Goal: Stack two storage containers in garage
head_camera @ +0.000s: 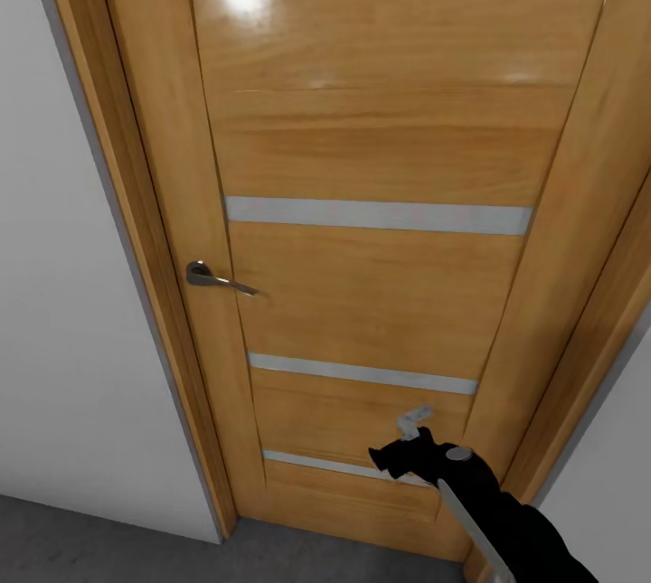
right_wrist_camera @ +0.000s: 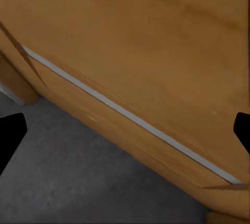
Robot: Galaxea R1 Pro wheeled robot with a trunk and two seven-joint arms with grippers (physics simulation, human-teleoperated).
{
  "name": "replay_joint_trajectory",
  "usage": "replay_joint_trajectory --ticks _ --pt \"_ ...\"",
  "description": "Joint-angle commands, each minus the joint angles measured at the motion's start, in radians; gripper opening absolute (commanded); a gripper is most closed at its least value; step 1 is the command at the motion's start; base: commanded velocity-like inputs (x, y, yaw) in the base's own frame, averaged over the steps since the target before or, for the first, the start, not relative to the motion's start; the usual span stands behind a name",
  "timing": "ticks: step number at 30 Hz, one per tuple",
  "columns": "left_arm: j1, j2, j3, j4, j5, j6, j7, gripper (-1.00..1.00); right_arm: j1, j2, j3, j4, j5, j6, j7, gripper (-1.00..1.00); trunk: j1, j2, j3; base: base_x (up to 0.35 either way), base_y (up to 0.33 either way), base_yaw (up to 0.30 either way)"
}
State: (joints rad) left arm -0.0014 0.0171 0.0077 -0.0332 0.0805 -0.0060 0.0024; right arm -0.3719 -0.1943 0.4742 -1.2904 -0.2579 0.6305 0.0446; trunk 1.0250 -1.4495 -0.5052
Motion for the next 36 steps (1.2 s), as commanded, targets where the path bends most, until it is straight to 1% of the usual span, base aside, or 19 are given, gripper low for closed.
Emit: replay_joint_trajectory --ticks 1,4,6,7,8,11,14,15,18,19,21,22,24,25,27,28,30,31,36 --pt "0.0 0.0 0.0 -0.001 0.008 -0.001 0.0 1.0 -0.001 0.0 0.001 -0.015 0.002 0.015 0.001 1.0 0.0 -0.001 -0.001 0.0 0.0 0.0" --pt "0.0 -0.001 0.0 -0.001 0.008 0.0 0.001 1.0 -0.014 0.022 0.001 -0.092 0.005 0.081 -0.002 1.0 0.0 -0.001 -0.001 0.0 0.0 0.0" --pt "0.0 -0.001 0.0 -0.001 0.008 -0.001 0.0 1.0 -0.033 0.043 0.001 -0.116 0.007 0.123 -0.003 1.0 0.0 -0.001 -0.001 0.0 0.0 0.0" --pt "0.0 -0.001 0.0 -0.001 0.008 0.0 0.0 1.0 -0.051 0.061 0.001 -0.13 0.009 0.161 -0.005 1.0 0.0 -0.001 -0.001 0.0 0.0 0.0" --pt "0.0 -0.002 0.0 -0.001 0.008 0.0 0.0 1.0 -0.057 0.067 0.001 -0.134 0.01 0.172 -0.006 1.0 0.0 -0.001 -0.001 0.0 0.0 0.0" --pt "0.0 -0.002 0.0 -0.001 0.007 -0.001 0.0 1.0 -0.073 0.103 0.002 -0.165 0.016 0.216 -0.026 1.0 0.0 -0.001 -0.001 0.0 0.0 0.0" --pt "0.0 -0.002 0.0 -0.001 0.007 -0.001 0.001 1.0 -0.083 0.137 0.003 -0.188 0.037 0.255 -0.053 1.0 0.0 -0.001 -0.001 0.0 0.0 0.0" --pt "0.0 -0.002 0.0 -0.001 0.007 -0.001 0.001 1.0 -0.106 0.173 0.003 -0.196 0.065 0.289 -0.067 1.0 0.0 -0.001 -0.001 0.0 0.0 0.0" --pt "0.0 -0.002 0.0 -0.001 0.007 -0.001 0.001 1.0 -0.137 0.19 0.003 -0.199 0.088 0.304 -0.071 1.0 0.0 -0.001 -0.001 0.0 0.0 0.0" --pt "0.0 -0.001 0.0 -0.001 0.007 -0.001 0.001 1.0 -0.184 0.2 0.003 -0.199 0.107 0.338 -0.073 1.0 0.0 -0.001 -0.001 0.0 0.0 0.0" --pt "0.0 -0.002 0.0 -0.001 0.007 -0.001 0.001 1.0 -0.215 0.203 0.003 -0.199 0.113 0.365 -0.075 1.0 0.0 -0.001 -0.001 0.0 0.0 0.0" --pt "0.0 -0.002 0.0 -0.001 0.007 0.0 0.001 1.0 -0.253 0.205 0.003 -0.199 0.117 0.382 -0.085 1.0 0.0 -0.001 -0.001 0.0 0.0 0.0" --pt "0.0 -0.002 -0.001 -0.001 0.007 0.0 0.001 1.0 -0.29 0.206 0.004 -0.199 0.118 0.412 -0.108 1.0 0.0 -0.001 -0.001 0.0 0.0 0.0" --pt "0.0 -0.002 -0.001 -0.001 0.007 0.0 0.0 1.0 -0.305 0.209 0.005 -0.199 0.134 0.417 -0.144 1.0 0.0 -0.001 -0.001 0.0 0.0 0.0" --pt "0.0 -0.002 -0.001 -0.001 0.007 0.0 0.0 1.0 -0.309 0.236 0.005 -0.199 0.168 0.417 -0.17 1.0 0.0 -0.001 -0.001 0.0 0.0 0.0" --pt "0.0 -0.002 -0.001 -0.001 0.007 0.0 0.001 1.0 -0.31 0.29 0.006 -0.19 0.268 0.417 -0.188 1.0 0.0 -0.001 -0.001 0.0 0.0 0.0" --pt "0.0 -0.002 -0.001 -0.001 0.007 0.0 0.001 1.0 -0.311 0.306 0.006 -0.186 0.318 0.417 -0.192 1.0 0.0 -0.001 -0.001 0.0 0.0 0.0" --pt "0.0 -0.002 -0.001 -0.001 0.007 0.0 0.0 1.0 -0.311 0.314 0.006 -0.18 0.339 0.417 -0.195 1.0 0.0 -0.001 -0.001 0.0 0.0 0.0" --pt "0.0 -0.002 -0.001 -0.001 0.007 0.0 0.001 1.0 -0.321 0.327 0.006 -0.146 0.368 0.417 -0.199 1.0 0.0 -0.001 -0.001 0.0 0.0 0.0"
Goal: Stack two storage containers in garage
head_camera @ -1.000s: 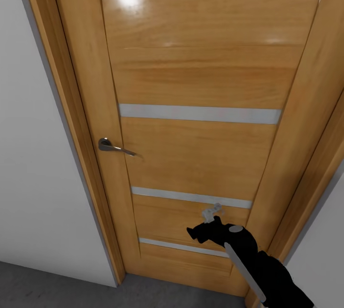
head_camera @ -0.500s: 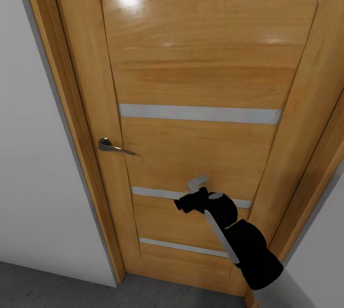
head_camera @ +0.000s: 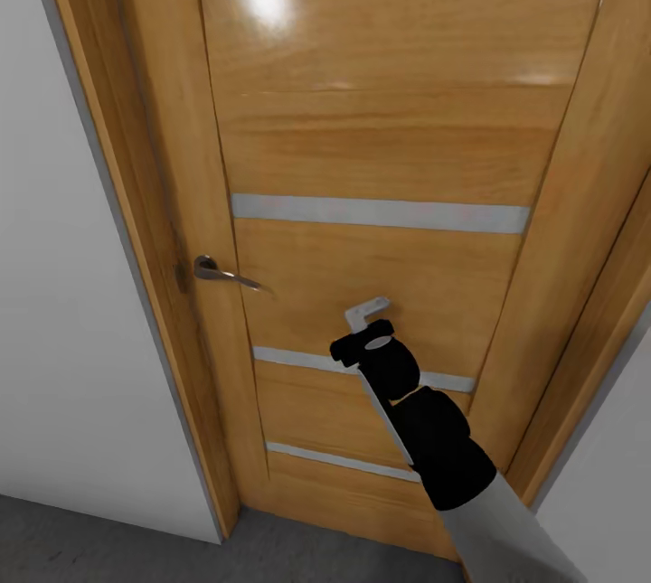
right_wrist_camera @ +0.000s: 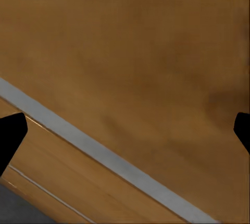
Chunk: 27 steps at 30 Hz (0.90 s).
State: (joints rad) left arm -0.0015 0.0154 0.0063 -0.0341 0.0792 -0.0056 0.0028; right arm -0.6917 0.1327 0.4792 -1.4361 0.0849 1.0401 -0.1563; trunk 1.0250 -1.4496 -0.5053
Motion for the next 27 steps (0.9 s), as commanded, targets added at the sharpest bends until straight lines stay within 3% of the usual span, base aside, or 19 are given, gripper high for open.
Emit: replay_joint_trajectory --ticks 1,5,17,21,27 --pt "0.0 0.0 0.0 0.0 0.008 -0.001 0.0 1.0 -0.009 0.001 0.001 0.015 0.031 0.007 0.002 1.0 0.0 0.0 -0.001 0.0 0.0 0.0" --pt "0.0 0.0 0.0 -0.001 0.008 -0.001 0.0 1.0 -0.036 0.003 0.001 0.079 0.039 -0.008 0.0 1.0 0.0 0.0 -0.001 0.0 0.0 0.0" --pt "0.0 -0.001 0.0 -0.001 0.008 -0.001 0.0 1.0 -0.188 0.014 -0.001 0.425 0.038 -0.149 -0.04 1.0 0.0 0.0 -0.001 0.0 0.0 0.0" --pt "0.0 0.0 0.0 -0.001 0.008 -0.001 0.0 1.0 -0.205 0.042 -0.001 0.456 0.039 -0.164 -0.08 1.0 0.0 0.0 -0.001 0.0 0.0 0.0" --pt "0.0 -0.001 0.0 -0.001 0.008 -0.001 0.0 1.0 -0.206 0.042 -0.003 0.422 0.037 -0.16 -0.081 1.0 0.0 0.0 -0.001 0.0 0.0 0.0"
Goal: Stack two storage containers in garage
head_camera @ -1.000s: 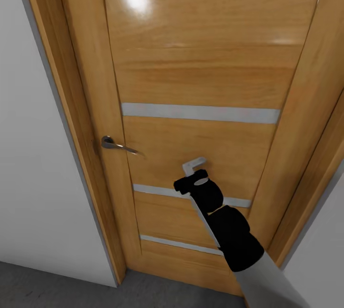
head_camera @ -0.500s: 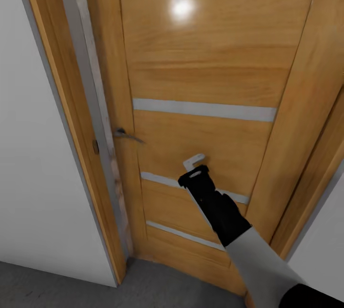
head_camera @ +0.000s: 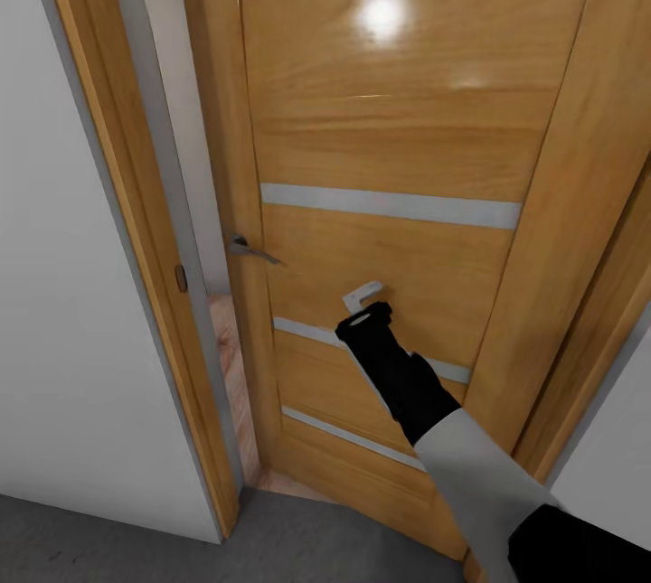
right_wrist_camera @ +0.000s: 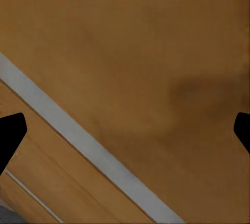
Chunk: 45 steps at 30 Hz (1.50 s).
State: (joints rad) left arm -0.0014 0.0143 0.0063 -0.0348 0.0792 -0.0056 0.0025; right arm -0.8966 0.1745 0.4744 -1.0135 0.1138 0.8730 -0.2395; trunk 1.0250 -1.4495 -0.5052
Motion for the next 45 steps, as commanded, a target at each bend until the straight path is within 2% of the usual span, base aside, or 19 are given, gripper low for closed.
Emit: replay_joint_trajectory --ticks 1,4,8,9,15,22,30,37,41,45 --pt "0.0 0.0 0.0 -0.001 0.008 -0.001 0.0 1.0 -0.001 0.0 0.001 -0.011 0.008 0.009 0.003 1.0 0.0 0.0 -0.001 0.0 0.0 0.0" --pt "0.0 0.0 0.0 -0.001 0.008 -0.001 0.0 1.0 -0.001 0.0 0.0 -0.079 0.008 0.021 0.005 1.0 0.0 0.0 -0.001 0.0 0.0 0.0" --pt "0.0 0.0 0.0 -0.001 0.008 -0.001 0.001 1.0 -0.001 0.0 0.003 -0.096 0.009 0.031 0.0 1.0 0.0 0.0 -0.001 0.0 0.0 0.0" --pt "0.0 -0.001 0.0 -0.001 0.008 -0.001 0.0 1.0 -0.003 0.0 0.005 -0.062 0.009 0.028 -0.021 1.0 0.0 0.0 -0.001 0.0 0.0 0.0" --pt "0.0 -0.001 0.0 -0.001 0.008 -0.001 -0.001 1.0 -0.044 0.0 0.005 0.043 0.007 0.008 -0.032 1.0 0.0 0.0 -0.001 0.053 0.0 0.0" --pt "0.0 -0.001 -0.001 -0.001 0.008 -0.001 -0.001 1.0 -0.048 0.0 0.006 0.056 0.009 0.005 -0.033 1.0 0.0 0.0 -0.001 0.24 0.0 0.0" --pt "0.0 -0.001 -0.001 -0.001 0.008 -0.001 0.0 1.0 -0.048 0.0 0.006 0.056 0.011 0.006 -0.038 1.0 0.0 0.0 -0.001 0.027 0.0 0.0" --pt "0.0 -0.001 0.0 -0.001 0.008 -0.001 0.001 1.0 -0.054 0.0 0.007 0.056 0.013 0.01 -0.095 1.0 0.0 0.0 -0.001 0.001 0.0 0.0" --pt "0.0 -0.001 0.0 -0.001 0.008 -0.001 0.001 1.0 -0.092 0.0 0.008 0.067 0.009 0.013 -0.113 1.0 0.0 0.0 -0.001 0.0 0.0 0.0" --pt "0.0 -0.002 0.0 -0.001 0.007 -0.001 0.001 1.0 -0.15 0.0 0.008 0.146 0.003 0.005 -0.117 1.0 0.0 0.0 -0.001 0.0 0.0 0.0"
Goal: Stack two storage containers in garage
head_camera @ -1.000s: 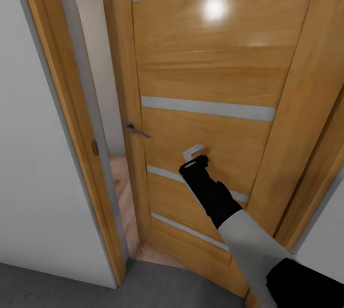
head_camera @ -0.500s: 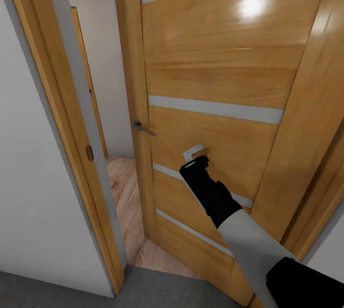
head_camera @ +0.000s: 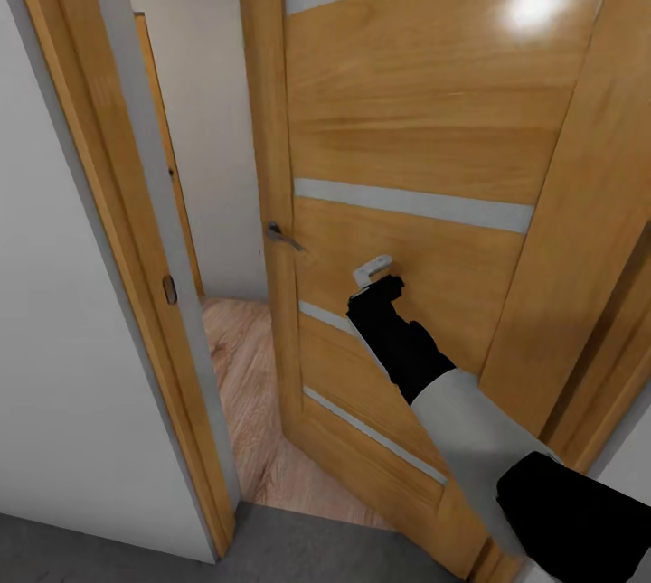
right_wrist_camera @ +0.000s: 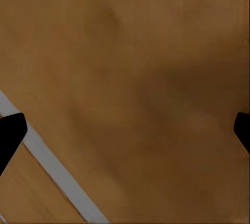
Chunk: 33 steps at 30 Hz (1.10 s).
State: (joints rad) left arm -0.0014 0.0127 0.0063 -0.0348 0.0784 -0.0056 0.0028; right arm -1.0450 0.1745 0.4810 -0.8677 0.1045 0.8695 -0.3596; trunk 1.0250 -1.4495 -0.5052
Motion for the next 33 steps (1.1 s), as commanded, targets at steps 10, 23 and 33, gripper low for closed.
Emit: replay_joint_trajectory --ticks 10,23,33 --pt "0.0 0.0 0.0 -0.001 0.009 -0.001 0.0 1.0 -0.066 0.0 0.003 0.149 0.01 -0.063 0.002 1.0 0.0 -0.001 -0.001 0.0 0.0 0.0" --pt "0.0 0.0 -0.004 0.0 0.004 -0.001 -0.001 1.0 -0.067 0.0 0.005 0.174 0.018 -0.063 -0.002 1.0 0.0 -0.001 -0.001 0.189 0.0 0.0" --pt "0.0 0.0 -0.003 0.0 0.006 -0.001 -0.001 1.0 -0.067 0.0 0.008 0.163 0.023 -0.056 -0.038 1.0 0.0 -0.001 -0.001 0.034 0.0 0.0"
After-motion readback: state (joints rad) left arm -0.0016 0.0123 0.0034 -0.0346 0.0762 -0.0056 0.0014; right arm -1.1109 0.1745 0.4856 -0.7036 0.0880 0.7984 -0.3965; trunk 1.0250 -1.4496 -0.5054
